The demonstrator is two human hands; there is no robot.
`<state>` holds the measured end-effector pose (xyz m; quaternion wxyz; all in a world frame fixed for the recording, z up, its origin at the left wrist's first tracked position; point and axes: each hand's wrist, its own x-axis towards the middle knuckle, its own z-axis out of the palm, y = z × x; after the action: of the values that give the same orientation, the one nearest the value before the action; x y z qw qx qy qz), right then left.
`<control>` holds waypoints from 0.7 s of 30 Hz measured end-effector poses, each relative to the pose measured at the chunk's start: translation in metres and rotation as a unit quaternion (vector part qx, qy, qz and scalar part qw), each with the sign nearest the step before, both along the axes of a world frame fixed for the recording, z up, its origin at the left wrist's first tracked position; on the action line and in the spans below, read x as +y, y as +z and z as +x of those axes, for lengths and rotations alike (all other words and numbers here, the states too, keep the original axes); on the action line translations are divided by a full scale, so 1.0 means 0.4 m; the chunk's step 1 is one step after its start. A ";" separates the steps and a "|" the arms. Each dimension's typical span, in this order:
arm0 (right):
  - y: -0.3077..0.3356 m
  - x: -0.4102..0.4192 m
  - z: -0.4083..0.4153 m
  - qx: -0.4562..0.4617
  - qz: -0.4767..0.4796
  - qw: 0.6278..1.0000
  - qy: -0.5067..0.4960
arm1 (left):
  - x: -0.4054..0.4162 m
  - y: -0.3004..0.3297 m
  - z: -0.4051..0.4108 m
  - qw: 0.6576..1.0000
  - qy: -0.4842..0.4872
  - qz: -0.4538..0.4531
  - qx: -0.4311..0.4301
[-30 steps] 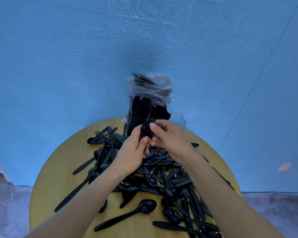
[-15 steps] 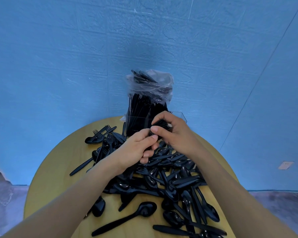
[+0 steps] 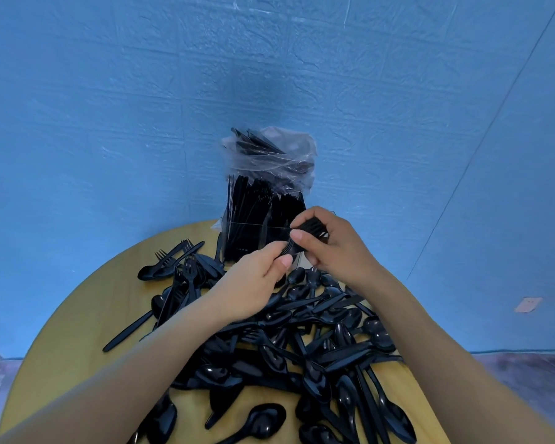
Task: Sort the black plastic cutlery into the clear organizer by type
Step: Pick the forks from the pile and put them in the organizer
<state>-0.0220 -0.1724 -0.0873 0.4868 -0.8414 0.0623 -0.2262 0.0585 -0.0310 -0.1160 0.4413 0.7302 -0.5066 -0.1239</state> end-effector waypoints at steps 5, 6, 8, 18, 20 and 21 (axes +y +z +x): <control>0.013 -0.039 0.036 -0.031 -0.032 0.998 -0.042 | -0.046 0.002 0.047 1.000 -0.012 -0.018 0.018; 0.016 -0.054 0.048 -0.039 -0.043 0.996 -0.064 | -0.056 0.001 0.058 1.000 0.007 -0.021 0.005; 0.020 -0.091 0.070 -0.055 -0.056 0.991 -0.110 | -0.068 -0.009 0.084 0.995 0.075 -0.021 -0.054; 0.040 -0.191 0.163 -0.123 -0.138 0.959 -0.217 | -0.093 -0.088 0.161 0.911 0.151 0.100 -0.370; 0.034 -0.183 0.171 -0.134 -0.193 0.944 -0.230 | -0.093 -0.093 0.169 0.899 0.153 0.104 -0.397; 0.028 -0.176 0.175 -0.137 -0.226 0.936 -0.232 | -0.091 -0.097 0.174 0.894 0.153 0.099 -0.410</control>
<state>0.0480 -0.2427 -0.0759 0.2215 -0.8521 0.1360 -0.4543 0.1281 -0.0673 -0.1547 0.1338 0.8245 -0.5100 0.2056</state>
